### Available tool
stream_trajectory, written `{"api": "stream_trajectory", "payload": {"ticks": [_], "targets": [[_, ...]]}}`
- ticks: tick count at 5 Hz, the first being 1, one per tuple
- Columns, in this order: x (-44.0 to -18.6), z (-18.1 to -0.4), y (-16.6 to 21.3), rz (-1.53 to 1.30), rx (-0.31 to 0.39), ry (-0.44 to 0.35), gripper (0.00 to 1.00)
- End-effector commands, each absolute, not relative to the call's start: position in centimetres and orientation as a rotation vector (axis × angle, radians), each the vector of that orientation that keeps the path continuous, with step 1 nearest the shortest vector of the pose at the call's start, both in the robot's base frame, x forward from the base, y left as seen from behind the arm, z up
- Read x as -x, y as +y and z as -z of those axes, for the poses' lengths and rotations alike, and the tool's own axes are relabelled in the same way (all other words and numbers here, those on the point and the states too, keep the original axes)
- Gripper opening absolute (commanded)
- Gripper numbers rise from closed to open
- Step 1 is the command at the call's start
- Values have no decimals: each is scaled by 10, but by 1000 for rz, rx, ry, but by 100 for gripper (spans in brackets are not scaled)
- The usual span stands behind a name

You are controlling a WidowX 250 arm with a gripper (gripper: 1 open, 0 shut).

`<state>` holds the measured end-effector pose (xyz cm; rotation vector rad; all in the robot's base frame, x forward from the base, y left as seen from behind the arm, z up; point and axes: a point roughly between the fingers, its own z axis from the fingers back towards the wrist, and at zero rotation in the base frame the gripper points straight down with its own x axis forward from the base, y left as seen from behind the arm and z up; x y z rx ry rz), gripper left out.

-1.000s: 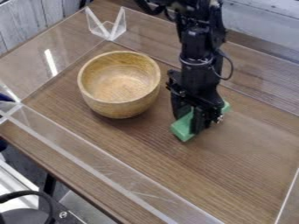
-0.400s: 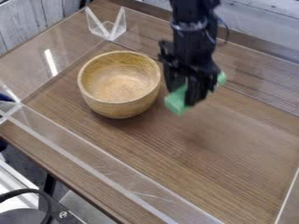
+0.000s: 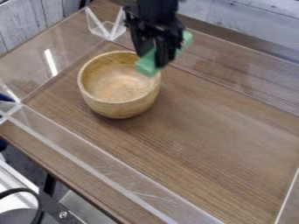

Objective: Put the green block in the brown bowl

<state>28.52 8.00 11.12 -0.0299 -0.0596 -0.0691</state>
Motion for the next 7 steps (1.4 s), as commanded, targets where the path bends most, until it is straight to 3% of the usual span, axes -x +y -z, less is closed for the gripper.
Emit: {"api": "stream_trajectory", "payload": {"ticks": [1,4,7], "targets": [[-298,-127,109,34,-9,-110,0],[-287,-96,125,20,-35,-46,0],[-283,-80,128,22,-36,-11,0]]}}
